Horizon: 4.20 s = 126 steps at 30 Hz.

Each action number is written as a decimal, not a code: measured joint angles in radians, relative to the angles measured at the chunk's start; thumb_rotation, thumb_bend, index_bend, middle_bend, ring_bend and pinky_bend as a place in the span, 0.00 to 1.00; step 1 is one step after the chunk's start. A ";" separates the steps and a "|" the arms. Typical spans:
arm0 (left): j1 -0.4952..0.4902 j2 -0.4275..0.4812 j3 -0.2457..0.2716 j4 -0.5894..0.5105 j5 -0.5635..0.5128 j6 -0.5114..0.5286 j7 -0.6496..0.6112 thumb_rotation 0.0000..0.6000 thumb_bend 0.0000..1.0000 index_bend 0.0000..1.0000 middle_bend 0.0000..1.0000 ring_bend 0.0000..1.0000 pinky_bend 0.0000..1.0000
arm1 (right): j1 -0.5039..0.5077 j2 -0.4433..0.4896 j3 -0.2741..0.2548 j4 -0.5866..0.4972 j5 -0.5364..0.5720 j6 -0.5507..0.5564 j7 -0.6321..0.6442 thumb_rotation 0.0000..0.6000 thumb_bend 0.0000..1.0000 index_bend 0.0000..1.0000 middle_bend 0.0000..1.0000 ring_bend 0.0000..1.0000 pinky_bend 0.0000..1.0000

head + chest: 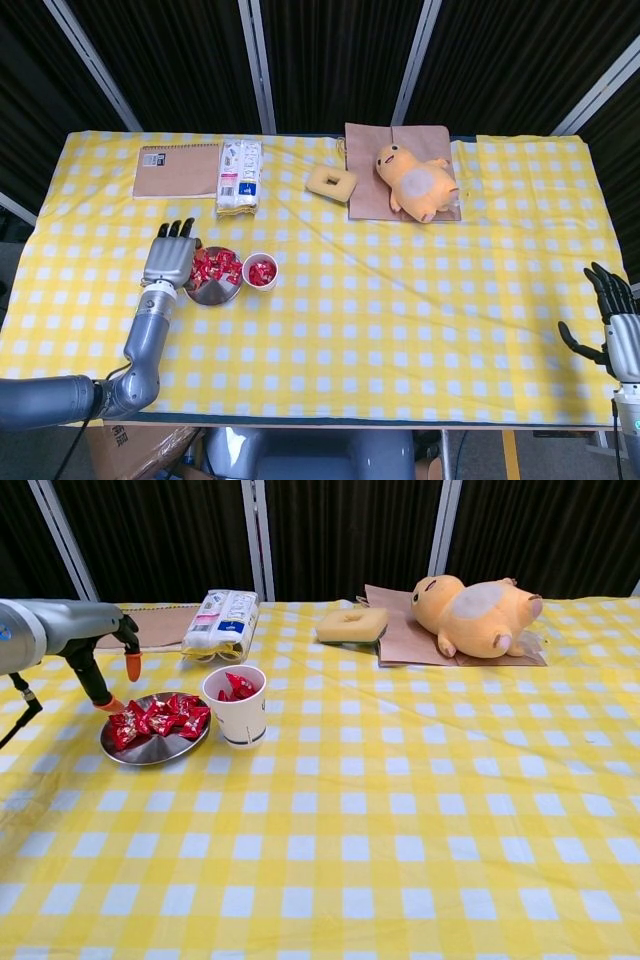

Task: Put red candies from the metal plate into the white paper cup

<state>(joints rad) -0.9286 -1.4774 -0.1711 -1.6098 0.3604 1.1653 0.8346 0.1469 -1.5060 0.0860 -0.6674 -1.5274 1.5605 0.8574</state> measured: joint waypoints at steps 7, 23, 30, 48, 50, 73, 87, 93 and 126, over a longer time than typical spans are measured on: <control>-0.006 -0.035 0.004 0.068 -0.067 0.014 0.054 1.00 0.22 0.39 0.00 0.00 0.02 | 0.000 0.001 -0.001 0.000 -0.003 0.003 0.004 1.00 0.41 0.00 0.00 0.00 0.00; -0.044 -0.120 -0.017 0.164 -0.159 -0.045 0.139 1.00 0.26 0.34 0.00 0.00 0.02 | 0.000 -0.002 0.000 0.007 -0.003 0.008 0.014 1.00 0.41 0.00 0.00 0.00 0.00; -0.053 -0.126 -0.026 0.156 -0.163 -0.044 0.156 1.00 0.26 0.35 0.00 0.00 0.02 | 0.001 -0.002 0.001 0.011 -0.003 0.009 0.021 1.00 0.41 0.00 0.00 0.00 0.00; -0.049 -0.130 -0.023 0.124 -0.152 -0.050 0.154 1.00 0.26 0.39 0.00 0.00 0.02 | 0.000 -0.004 0.001 0.013 -0.003 0.013 0.020 1.00 0.41 0.00 0.00 0.00 0.00; -0.049 -0.127 -0.026 0.121 -0.145 -0.045 0.150 1.00 0.26 0.39 0.00 0.00 0.02 | 0.000 -0.004 0.001 0.014 -0.002 0.013 0.021 1.00 0.41 0.00 0.00 0.00 0.00; -0.020 -0.078 -0.007 0.082 -0.112 -0.043 0.119 1.00 0.26 0.45 0.00 0.00 0.02 | -0.001 -0.006 0.001 0.015 -0.002 0.012 0.018 1.00 0.41 0.00 0.00 0.00 0.00; -0.031 -0.128 0.004 0.135 -0.115 -0.056 0.133 1.00 0.27 0.47 0.00 0.00 0.02 | -0.001 -0.006 0.003 0.018 0.001 0.013 0.021 1.00 0.41 0.00 0.00 0.00 0.00; -0.033 -0.144 0.006 0.156 -0.118 -0.057 0.139 1.00 0.31 0.49 0.00 0.00 0.02 | -0.001 -0.006 0.005 0.018 0.002 0.014 0.023 1.00 0.41 0.00 0.00 0.00 0.00; -0.016 -0.038 -0.097 -0.028 0.013 0.001 0.026 1.00 0.38 0.55 0.00 0.00 0.02 | -0.001 -0.012 0.007 0.026 0.001 0.020 0.030 1.00 0.41 0.00 0.00 0.00 0.00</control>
<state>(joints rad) -0.9444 -1.5159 -0.2685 -1.6375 0.3737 1.1661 0.8603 0.1459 -1.5180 0.0927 -0.6411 -1.5262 1.5809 0.8870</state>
